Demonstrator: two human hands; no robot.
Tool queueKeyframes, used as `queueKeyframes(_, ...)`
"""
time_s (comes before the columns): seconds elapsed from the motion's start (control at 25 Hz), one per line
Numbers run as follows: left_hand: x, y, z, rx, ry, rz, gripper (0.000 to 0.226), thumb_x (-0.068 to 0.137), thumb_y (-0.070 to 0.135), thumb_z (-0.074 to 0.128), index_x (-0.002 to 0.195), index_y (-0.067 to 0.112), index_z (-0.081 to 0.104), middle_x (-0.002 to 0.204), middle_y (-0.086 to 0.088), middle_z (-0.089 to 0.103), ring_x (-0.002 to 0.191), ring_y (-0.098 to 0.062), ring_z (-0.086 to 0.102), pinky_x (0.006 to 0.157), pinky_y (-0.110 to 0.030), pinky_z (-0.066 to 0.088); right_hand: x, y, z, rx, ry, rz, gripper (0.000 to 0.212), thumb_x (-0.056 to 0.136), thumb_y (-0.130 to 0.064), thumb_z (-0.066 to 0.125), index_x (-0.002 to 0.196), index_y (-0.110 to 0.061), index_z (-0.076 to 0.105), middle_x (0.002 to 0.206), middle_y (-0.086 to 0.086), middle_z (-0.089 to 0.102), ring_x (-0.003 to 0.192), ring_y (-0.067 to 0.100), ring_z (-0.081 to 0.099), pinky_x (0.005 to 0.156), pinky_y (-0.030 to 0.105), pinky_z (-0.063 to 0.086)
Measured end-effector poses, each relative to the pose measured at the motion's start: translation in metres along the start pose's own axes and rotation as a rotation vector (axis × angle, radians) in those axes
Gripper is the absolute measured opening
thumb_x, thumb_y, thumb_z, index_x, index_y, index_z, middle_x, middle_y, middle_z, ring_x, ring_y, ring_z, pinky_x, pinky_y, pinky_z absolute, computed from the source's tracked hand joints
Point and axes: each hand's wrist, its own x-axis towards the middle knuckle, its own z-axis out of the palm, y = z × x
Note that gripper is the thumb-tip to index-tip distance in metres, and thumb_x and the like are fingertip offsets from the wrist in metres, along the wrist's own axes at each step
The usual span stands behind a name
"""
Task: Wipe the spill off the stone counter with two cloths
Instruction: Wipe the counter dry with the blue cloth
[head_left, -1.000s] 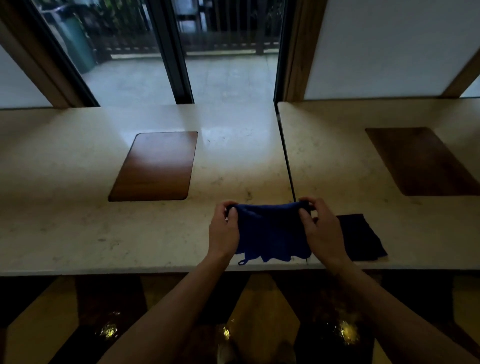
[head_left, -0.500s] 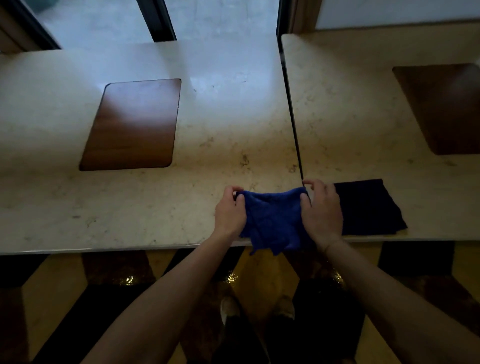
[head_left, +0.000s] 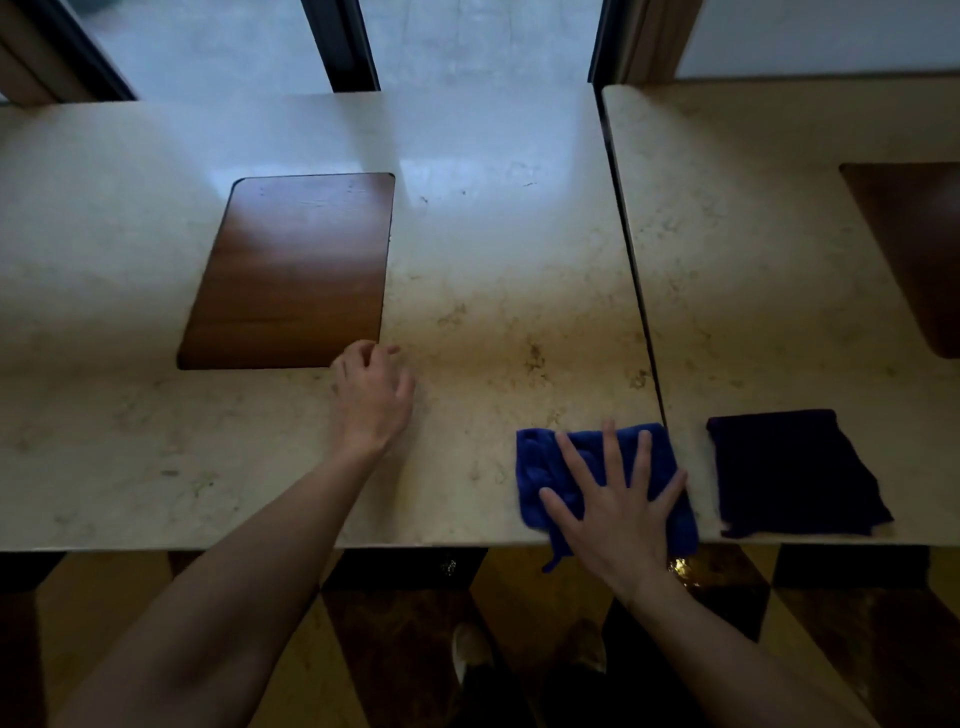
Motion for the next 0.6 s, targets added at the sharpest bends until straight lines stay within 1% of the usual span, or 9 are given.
queueKeyframes(0.08, 0.031, -0.02, -0.01, 0.053, -0.001, -0.029, 0.041, 0.095, 0.041, 0.05, 0.134, 0.025, 0.052, 0.147, -0.011, 0.036, 0.136, -0.035, 0.026, 0.11, -0.05, 0.028, 0.009, -0.012, 0.003, -0.015, 0.0, 0.07, 0.072, 0.087, -0.081, 0.01, 0.152, -0.052, 0.001, 0.167, 0.003, 0.0, 0.15, 0.041, -0.008, 0.106, 0.081, 0.003)
queueKeyframes(0.12, 0.046, -0.03, -0.012, 0.087, -0.009, -0.045, 0.043, 0.095, 0.044, 0.049, 0.135, 0.028, 0.049, 0.15, -0.009, 0.033, 0.138, -0.036, 0.023, 0.112, -0.053, 0.025, 0.014, -0.016, 0.004, -0.015, -0.009, 0.105, 0.073, 0.086, -0.081, 0.01, 0.153, -0.052, 0.002, 0.167, 0.003, 0.0, 0.15, 0.041, -0.008, 0.106, 0.081, 0.003)
queueKeyframes(0.2, 0.075, -0.046, -0.012, 0.126, -0.049, -0.075, 0.047, 0.096, 0.049, 0.045, 0.141, 0.034, 0.041, 0.156, -0.006, 0.024, 0.142, -0.04, 0.016, 0.113, -0.059, 0.018, 0.025, -0.023, 0.003, -0.018, -0.023, 0.156, 0.075, 0.084, -0.083, 0.007, 0.152, -0.052, -0.003, 0.167, 0.003, -0.004, 0.15, 0.041, -0.011, 0.106, 0.081, 0.002)
queueKeyframes(0.28, 0.11, -0.054, -0.01, 0.189, -0.079, -0.061, 0.05, 0.096, 0.054, 0.04, 0.144, 0.039, 0.033, 0.159, -0.004, 0.016, 0.144, -0.042, 0.011, 0.114, -0.064, 0.014, 0.045, -0.031, 0.0, -0.02, -0.03, 0.219, 0.077, 0.082, -0.084, 0.0, 0.151, -0.052, -0.011, 0.166, 0.003, -0.011, 0.149, 0.039, -0.018, 0.107, 0.08, 0.0)
queueKeyframes(0.36, 0.142, -0.059, -0.009, 0.277, -0.08, -0.024, 0.052, 0.096, 0.059, 0.035, 0.145, 0.04, 0.03, 0.159, -0.004, 0.015, 0.144, -0.044, 0.011, 0.112, -0.069, 0.012, 0.07, -0.04, -0.005, -0.002, -0.041, 0.272, 0.079, 0.078, -0.084, -0.007, 0.149, -0.051, -0.018, 0.166, 0.003, -0.014, 0.147, 0.037, -0.024, 0.107, 0.077, -0.004)
queueKeyframes(0.44, 0.169, -0.062, -0.008, 0.346, -0.071, 0.002, 0.056, 0.095, 0.062, 0.032, 0.146, 0.04, 0.03, 0.159, -0.007, 0.018, 0.143, -0.046, 0.013, 0.11, -0.073, 0.011, 0.101, -0.045, -0.011, 0.013, -0.062, 0.324, 0.08, 0.073, -0.084, -0.017, 0.145, -0.05, -0.026, 0.164, 0.003, -0.018, 0.145, 0.037, -0.031, 0.107, 0.075, -0.009)
queueKeyframes(0.52, 0.173, -0.068, -0.006, 0.376, -0.069, 0.021, 0.062, 0.092, 0.067, 0.026, 0.148, 0.041, 0.028, 0.159, -0.009, 0.02, 0.143, -0.049, 0.014, 0.107, -0.077, 0.01, 0.123, -0.047, -0.016, 0.005, -0.064, 0.331, 0.081, 0.069, -0.084, -0.023, 0.141, -0.05, -0.032, 0.161, 0.003, -0.027, 0.143, 0.037, -0.034, 0.108, 0.075, -0.009)
queueKeyframes(0.56, 0.173, -0.07, -0.004, 0.385, -0.072, 0.03, 0.065, 0.09, 0.068, 0.023, 0.148, 0.042, 0.027, 0.16, -0.009, 0.02, 0.143, -0.05, 0.013, 0.106, -0.078, 0.009, 0.137, -0.047, -0.019, 0.006, -0.054, 0.32, 0.081, 0.069, -0.085, -0.022, 0.142, -0.05, -0.032, 0.16, 0.002, -0.029, 0.144, 0.037, -0.033, 0.108, 0.074, -0.008)
queueKeyframes(0.6, 0.174, -0.071, -0.003, 0.395, -0.077, 0.032, 0.066, 0.088, 0.069, 0.022, 0.149, 0.042, 0.025, 0.161, -0.01, 0.018, 0.144, -0.051, 0.012, 0.105, -0.079, 0.009, 0.155, -0.046, -0.021, 0.011, -0.031, 0.298, 0.08, 0.072, -0.085, -0.017, 0.143, -0.051, -0.03, 0.161, 0.002, -0.028, 0.145, 0.038, -0.03, 0.108, 0.074, -0.007)
